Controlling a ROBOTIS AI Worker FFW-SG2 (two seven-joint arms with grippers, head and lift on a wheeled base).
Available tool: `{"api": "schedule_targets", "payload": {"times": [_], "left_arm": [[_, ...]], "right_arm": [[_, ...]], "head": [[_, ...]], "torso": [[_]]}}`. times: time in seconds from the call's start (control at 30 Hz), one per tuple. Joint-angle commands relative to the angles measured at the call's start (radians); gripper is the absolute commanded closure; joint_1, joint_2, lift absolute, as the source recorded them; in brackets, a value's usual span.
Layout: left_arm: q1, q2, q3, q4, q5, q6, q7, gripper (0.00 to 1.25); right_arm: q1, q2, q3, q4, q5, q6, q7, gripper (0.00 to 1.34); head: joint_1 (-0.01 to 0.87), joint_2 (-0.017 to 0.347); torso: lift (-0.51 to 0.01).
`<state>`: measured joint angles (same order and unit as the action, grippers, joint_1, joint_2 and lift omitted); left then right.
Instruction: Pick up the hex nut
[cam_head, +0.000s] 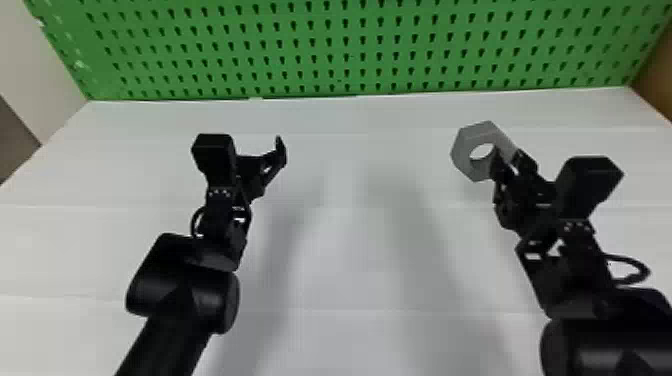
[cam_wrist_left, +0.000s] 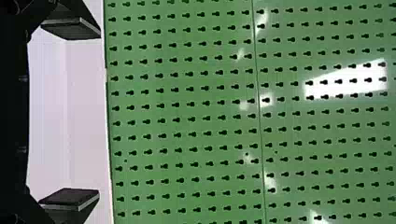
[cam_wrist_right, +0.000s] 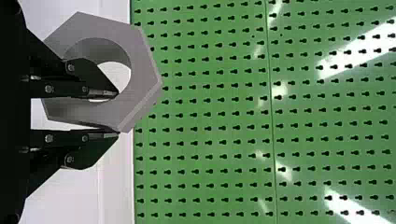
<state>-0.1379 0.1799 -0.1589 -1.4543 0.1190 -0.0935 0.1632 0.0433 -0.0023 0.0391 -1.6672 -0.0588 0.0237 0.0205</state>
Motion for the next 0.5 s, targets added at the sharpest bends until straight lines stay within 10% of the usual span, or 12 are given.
{"api": "schedule_targets", "payload": {"times": [0.0, 0.47], "left_arm": [[-0.006, -0.004, -0.001, 0.0, -0.007, 0.001, -0.001, 0.09], [-0.005, -0.004, -0.008, 0.0, -0.007, 0.001, -0.007, 0.09]], "right_arm": [[0.001, 0.001, 0.001, -0.002, 0.002, -0.001, -0.001, 1.08], [0.001, -0.002, 0.008, -0.002, 0.008, -0.001, 0.001, 1.08]], "head": [[0.785, 0.149], [0.785, 0.149]], "torso": [[-0.09], [-0.09]]}}
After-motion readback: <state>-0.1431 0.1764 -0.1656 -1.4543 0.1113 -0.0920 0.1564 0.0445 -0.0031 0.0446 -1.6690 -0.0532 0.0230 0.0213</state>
